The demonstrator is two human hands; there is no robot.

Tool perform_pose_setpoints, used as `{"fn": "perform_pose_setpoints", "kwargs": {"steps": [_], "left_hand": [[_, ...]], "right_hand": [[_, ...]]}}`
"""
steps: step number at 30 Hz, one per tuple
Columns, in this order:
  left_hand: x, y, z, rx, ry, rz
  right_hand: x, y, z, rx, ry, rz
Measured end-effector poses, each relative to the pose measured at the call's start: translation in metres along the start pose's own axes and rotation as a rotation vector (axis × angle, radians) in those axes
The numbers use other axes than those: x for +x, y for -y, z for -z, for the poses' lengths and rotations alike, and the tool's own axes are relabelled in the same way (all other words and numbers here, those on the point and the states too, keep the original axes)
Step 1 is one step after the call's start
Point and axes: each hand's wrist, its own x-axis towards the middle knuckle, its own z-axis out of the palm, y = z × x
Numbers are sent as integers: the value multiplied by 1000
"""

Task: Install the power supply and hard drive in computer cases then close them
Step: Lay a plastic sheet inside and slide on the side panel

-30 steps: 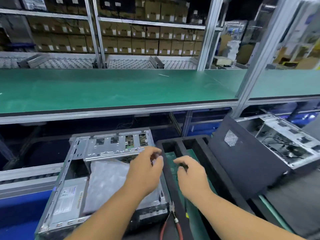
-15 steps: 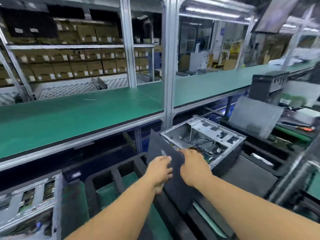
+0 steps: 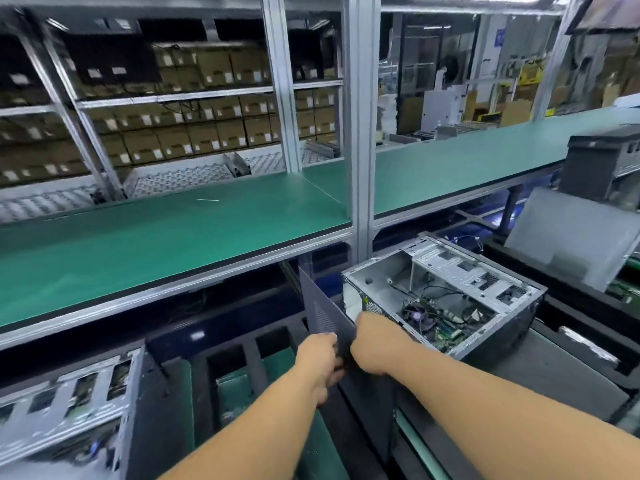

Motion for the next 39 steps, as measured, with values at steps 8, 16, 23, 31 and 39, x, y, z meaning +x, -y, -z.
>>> {"fn": "perform_pose_setpoints", "kwargs": {"steps": [8, 16, 23, 31, 39], "left_hand": [[-6, 4, 104, -29, -83, 27], [-56, -16, 217, -474, 39, -102], [-137, -35, 420, -143, -418, -419], [-180, 19, 574, 234, -622, -290], [-173, 44, 604, 484, -733, -225]], "right_hand": [[-52, 74, 94, 59, -131, 173], [-147, 167, 143, 550, -130, 387], [-118, 245, 30, 600, -166, 314], [-118, 316, -173, 724, 58, 42], [-122, 325, -235, 433, -115, 66]]}}
